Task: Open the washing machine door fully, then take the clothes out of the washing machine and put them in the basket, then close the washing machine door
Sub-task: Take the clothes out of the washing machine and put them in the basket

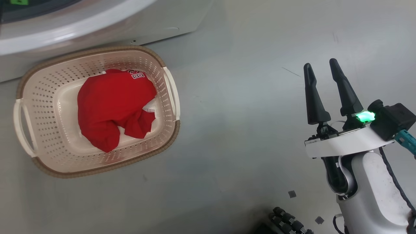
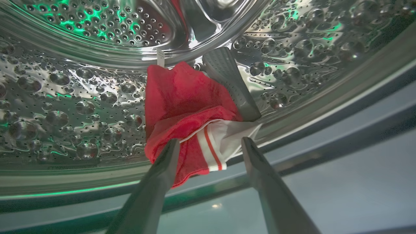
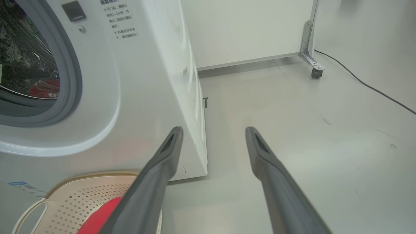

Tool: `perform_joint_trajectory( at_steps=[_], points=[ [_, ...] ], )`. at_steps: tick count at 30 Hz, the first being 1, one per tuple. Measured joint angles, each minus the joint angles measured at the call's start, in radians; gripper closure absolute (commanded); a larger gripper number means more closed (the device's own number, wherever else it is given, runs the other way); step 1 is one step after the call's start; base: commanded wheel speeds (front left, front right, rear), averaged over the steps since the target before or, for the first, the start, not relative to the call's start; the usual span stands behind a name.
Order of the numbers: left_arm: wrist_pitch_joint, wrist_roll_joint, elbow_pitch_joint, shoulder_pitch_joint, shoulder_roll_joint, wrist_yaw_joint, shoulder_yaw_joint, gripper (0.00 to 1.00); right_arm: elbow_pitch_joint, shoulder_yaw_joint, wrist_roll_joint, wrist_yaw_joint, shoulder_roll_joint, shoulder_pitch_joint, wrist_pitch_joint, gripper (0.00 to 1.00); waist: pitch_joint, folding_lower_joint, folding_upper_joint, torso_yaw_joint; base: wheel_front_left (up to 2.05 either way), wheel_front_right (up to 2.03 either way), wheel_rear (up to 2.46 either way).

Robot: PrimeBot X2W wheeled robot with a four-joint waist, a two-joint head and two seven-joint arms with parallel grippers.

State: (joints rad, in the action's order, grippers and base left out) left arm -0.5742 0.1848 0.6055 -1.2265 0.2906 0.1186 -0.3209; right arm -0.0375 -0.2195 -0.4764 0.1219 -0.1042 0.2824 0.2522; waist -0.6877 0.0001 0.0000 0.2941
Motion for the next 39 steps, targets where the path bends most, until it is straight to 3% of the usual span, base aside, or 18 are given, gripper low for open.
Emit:
perform_joint_trajectory(
  at_steps=[14, 27, 28, 30, 31, 39],
  points=[
    [-0.177, -0.040, 0.033, -0.133, 0.105, 0.000, 0.028, 0.00, -0.027, -0.033, -0.036, 0.000, 0.011, 0.050, 0.000, 0.00, -0.089, 0.0000, 0.0000, 0.087, 0.00, 0.00, 0.00],
    [-0.303, -0.083, 0.058, -0.179, 0.113, 0.000, 0.000, 0.00, -0.039, -0.046, -0.044, 0.000, 0.012, 0.087, 0.000, 0.00, -0.127, 0.0000, 0.0000, 0.109, 0.00, 0.00, 0.00],
    [-0.316, -0.083, 0.060, -0.186, 0.113, 0.000, -0.003, 0.20, -0.039, -0.047, -0.044, 0.000, 0.012, 0.089, 0.000, 0.00, -0.128, 0.0000, 0.0000, 0.109, 0.00, 0.00, 0.00],
    [-0.335, -0.087, 0.061, -0.192, 0.113, 0.000, -0.004, 0.77, -0.039, -0.048, -0.045, 0.000, 0.011, 0.092, 0.000, 0.00, -0.130, 0.0000, 0.0000, 0.109, 0.00, 0.00, 0.00],
    [-0.341, -0.088, 0.060, -0.194, 0.113, 0.000, -0.005, 1.00, -0.039, -0.048, -0.047, 0.000, 0.011, 0.095, 0.000, 0.00, -0.132, 0.0000, 0.0000, 0.109, 0.00, 0.00, 0.00],
    [-0.371, -0.090, 0.045, -0.207, 0.113, 0.000, -0.017, 1.00, -0.044, -0.049, -0.051, 0.000, 0.009, 0.101, 0.000, 0.00, -0.138, 0.0000, 0.0000, 0.107, 0.00, 0.00, 0.00]
  ],
)
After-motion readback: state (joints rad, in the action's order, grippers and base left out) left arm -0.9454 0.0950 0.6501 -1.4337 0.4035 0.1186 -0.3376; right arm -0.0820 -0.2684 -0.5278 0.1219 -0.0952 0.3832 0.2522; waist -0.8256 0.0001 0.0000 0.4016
